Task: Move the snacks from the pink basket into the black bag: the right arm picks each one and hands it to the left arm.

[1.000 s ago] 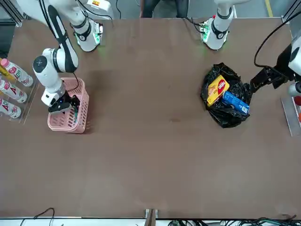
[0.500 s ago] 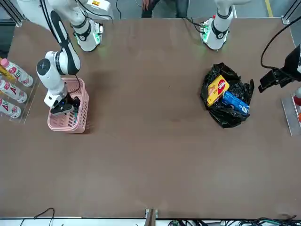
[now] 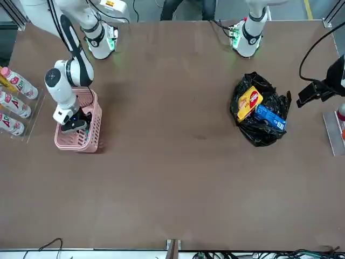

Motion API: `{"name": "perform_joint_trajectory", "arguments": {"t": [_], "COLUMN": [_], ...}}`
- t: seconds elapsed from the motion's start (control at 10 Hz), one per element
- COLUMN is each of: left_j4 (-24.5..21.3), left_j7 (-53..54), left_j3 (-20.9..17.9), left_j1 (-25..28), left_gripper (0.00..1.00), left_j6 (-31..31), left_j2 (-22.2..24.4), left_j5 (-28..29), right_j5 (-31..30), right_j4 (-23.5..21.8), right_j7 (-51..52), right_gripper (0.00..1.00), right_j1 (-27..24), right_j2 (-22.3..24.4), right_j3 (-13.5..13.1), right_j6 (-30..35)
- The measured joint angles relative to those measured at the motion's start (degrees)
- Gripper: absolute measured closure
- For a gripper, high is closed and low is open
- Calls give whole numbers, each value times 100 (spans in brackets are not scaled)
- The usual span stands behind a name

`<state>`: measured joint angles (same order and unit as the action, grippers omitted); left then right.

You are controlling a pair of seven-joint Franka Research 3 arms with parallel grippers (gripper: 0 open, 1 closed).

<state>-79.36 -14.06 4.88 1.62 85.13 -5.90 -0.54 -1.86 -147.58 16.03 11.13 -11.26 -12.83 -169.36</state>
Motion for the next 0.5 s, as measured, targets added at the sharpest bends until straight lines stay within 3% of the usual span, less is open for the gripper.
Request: {"name": "perform_joint_trajectory", "arguments": {"t": [0.5], "left_j4": [3], "left_j7": [1], "left_j3": [-7], "left_j1": [34], "left_gripper": [0], "left_j6": [0], "left_j2": [0], "left_j5": [0], "right_j5": [0], "right_j4": [-1], "right_j7": [0], "right_gripper": [12], "right_j1": [0], "right_j2": [-254], "right_j3": [9], "right_j6": [-353]}}
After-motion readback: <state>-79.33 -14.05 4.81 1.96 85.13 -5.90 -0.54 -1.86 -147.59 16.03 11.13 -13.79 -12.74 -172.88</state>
